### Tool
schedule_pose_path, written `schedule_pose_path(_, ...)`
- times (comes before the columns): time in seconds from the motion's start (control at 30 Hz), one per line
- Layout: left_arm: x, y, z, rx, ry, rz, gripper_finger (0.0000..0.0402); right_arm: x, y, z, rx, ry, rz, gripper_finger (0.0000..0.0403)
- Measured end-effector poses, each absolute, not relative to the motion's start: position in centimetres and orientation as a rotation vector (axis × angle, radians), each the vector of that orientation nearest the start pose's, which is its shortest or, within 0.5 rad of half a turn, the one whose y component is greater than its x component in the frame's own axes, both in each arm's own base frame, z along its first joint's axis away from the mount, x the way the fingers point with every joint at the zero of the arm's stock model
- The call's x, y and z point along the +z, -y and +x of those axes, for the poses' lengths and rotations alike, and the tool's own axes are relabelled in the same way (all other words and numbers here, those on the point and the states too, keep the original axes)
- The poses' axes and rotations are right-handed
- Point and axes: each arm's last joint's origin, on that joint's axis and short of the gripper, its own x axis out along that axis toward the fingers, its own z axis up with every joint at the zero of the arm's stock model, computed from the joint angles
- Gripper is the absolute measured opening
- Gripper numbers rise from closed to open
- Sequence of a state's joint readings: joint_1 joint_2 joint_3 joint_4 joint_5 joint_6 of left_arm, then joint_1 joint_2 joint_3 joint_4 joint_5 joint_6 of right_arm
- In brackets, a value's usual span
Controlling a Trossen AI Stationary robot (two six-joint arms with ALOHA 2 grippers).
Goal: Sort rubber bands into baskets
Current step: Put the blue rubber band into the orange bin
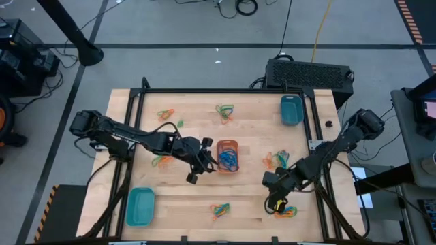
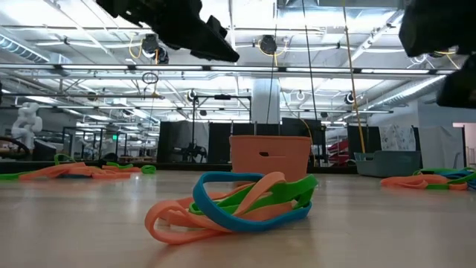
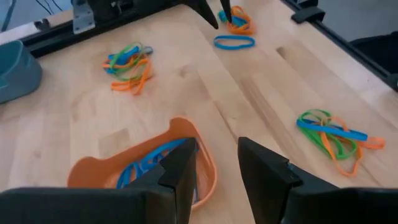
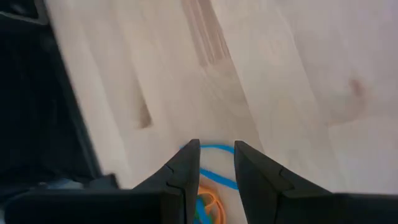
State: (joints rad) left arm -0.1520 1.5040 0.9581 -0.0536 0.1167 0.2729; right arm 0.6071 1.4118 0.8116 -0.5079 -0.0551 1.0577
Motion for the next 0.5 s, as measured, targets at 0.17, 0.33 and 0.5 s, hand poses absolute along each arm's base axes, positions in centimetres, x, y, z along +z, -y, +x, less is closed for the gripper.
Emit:
schedule_pose_path(0.17, 23.4, 5.2, 31.7, -0.344, -0.569, 0.271, 0.0128, 16.9, -15.5, 21.4, -0.038, -1.317, 0.52, 0.0091)
schedule_pose_path(0.33, 23.2, 5.2, 31.6, -0.344, -0.576, 0.263, 0.0128, 15.6, -15.6, 21.2, -0.056, -1.41, 0.497, 0.0091)
schedule_pose_path(0.5, 23.2, 5.3, 31.6, -0.338, -0.582, 0.234, 0.0128, 15.3, -15.9, 20.7, -0.062, -1.449, 0.47, 0.0091)
